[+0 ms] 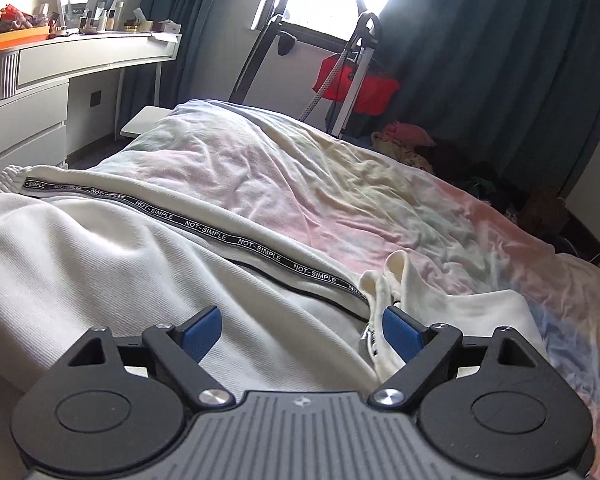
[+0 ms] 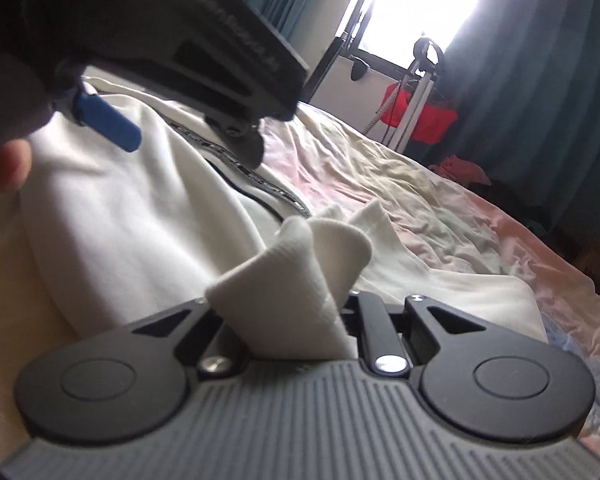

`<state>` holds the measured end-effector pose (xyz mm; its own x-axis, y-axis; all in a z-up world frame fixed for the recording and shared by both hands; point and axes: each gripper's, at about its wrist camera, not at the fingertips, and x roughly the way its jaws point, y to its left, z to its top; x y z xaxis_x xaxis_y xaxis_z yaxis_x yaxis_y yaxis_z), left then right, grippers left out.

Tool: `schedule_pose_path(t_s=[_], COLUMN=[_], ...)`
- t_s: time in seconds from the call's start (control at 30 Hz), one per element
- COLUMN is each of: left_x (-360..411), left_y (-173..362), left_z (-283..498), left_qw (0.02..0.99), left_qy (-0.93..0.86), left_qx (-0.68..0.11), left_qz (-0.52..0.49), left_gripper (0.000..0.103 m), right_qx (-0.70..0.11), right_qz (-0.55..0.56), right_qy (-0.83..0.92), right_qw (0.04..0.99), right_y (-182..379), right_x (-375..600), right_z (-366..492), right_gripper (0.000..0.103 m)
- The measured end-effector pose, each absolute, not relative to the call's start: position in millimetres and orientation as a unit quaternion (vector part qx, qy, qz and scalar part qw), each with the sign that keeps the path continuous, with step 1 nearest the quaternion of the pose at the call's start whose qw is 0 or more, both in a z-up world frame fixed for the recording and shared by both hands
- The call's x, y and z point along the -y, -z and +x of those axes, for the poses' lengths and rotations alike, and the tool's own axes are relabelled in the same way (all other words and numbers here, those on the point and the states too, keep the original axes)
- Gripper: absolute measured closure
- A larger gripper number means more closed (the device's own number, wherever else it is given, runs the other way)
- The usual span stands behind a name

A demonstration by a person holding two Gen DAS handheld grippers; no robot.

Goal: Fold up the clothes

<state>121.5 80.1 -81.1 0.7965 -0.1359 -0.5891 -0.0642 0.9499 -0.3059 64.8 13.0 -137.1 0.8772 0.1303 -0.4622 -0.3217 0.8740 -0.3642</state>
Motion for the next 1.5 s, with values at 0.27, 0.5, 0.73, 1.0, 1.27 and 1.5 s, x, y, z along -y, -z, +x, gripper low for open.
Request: schedule_pose_path(t_s=[0.27,0.5,0.73,1.0,1.27,1.5], left_x=[-99.7,-98.6,-97.5,-58.0,-9.5,2.6], left_y=[83.2,78.9,74.5,83.2,94.0,101.7], left_z=[130.3,123.8,117.4,104.8,82.5,78.6], left_qw=[0.919,0.918,0.916,0.915,0.922,0.93], left_qy=[0.018,0.038,0.059,0.123,0.182,0.175], left_qx=[-0.334,-0.337,-0.34,-0.356,-0.338,-0.322], left_qz=[-0.206,-0.207,-0.207,-0.146,-0.047,0.008], left_gripper=[0.014,0.014,0.014,0.019,0.049,0.073], right_qx=[-0.272,-0.31,-0.277,-0.287,-0.351,-0.354], right_qz=[-0.154,-0.001,0.095,0.169,0.161,0.17], right_qy=[-0.157,-0.261,-0.179,0.012,0.047,0.039], right_qw=[0.937,0.914,0.939,0.943,0.921,0.919], right_y=[120.3,87.9,65.8,78.8,112.1,108.7], right_x=[-1.8,21.4,73.1,128.2,137.1,140.3], right_z=[74.9,31.1,44.5,85.1,107.4,101.6], right_gripper=[0.066,0.021,0.021,0.021,0.022,0.022])
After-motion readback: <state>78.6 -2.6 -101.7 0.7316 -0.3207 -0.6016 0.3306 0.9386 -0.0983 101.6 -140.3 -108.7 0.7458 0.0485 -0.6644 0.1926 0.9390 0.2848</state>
